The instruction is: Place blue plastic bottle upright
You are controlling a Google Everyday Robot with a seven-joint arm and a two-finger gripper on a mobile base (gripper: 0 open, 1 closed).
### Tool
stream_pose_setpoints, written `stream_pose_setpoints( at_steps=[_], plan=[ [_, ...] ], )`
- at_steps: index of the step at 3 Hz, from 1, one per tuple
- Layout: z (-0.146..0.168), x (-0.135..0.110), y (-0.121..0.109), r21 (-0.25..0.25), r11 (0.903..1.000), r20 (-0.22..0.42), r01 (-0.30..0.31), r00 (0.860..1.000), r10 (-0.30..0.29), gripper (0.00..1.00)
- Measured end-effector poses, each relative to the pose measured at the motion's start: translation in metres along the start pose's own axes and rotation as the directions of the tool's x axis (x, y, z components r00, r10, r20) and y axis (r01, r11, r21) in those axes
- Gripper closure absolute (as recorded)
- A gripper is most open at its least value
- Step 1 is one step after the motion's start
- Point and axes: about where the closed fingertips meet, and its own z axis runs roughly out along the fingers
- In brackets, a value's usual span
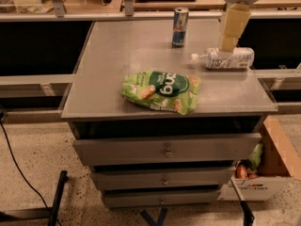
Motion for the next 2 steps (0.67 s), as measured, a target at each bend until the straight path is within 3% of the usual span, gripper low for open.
stream_pose_setpoints(
  at_steps=[1,2],
  plan=[
    [0.013,0.018,-0.023,0.013,0.9997,-0.007,-0.02,1.0,0.02,0.0],
    [0.035,0.031,-0.041,0.018,0.9998,-0.031,0.005,1.0,-0.004,0.0]
  ],
)
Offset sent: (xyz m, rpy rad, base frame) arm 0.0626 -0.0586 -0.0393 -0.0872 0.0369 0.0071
